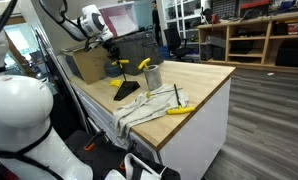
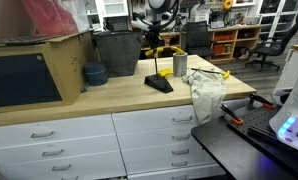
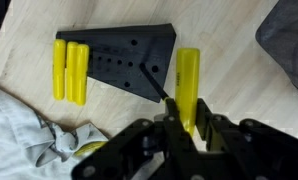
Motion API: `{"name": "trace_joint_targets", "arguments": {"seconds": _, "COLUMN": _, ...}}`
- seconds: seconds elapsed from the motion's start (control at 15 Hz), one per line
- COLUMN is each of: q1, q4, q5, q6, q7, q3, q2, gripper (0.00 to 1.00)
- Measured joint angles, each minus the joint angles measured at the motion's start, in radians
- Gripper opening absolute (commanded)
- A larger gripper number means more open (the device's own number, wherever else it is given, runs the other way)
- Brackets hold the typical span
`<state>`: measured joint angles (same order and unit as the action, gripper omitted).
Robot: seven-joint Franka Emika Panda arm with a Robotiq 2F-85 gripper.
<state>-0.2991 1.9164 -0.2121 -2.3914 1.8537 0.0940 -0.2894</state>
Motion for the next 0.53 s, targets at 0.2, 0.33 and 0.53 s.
{"name": "trace_joint_targets", "arguments": {"seconds": 0.2, "q1": -0.007, "q4": 0.002, "q5": -0.029, "q6": -0.004, "q7": 0.043, "q3": -0.002, "q2": -0.001, "gripper": 0.06}}
{"name": "trace_joint_targets", "arguments": {"seconds": 0.33, "q1": -0.024, "q4": 0.007, "q5": -0.084, "q6": -0.004, "q7": 0.113, "q3": -0.007, "q2": 0.0, "gripper": 0.06}}
{"name": "trace_joint_targets", "arguments": {"seconds": 0.53, "q1": -0.054, "q4": 0.023, "q5": -0.187, "q6": -0.004, "q7": 0.244, "q3": -0.015, "q2": 0.002, "gripper": 0.06}}
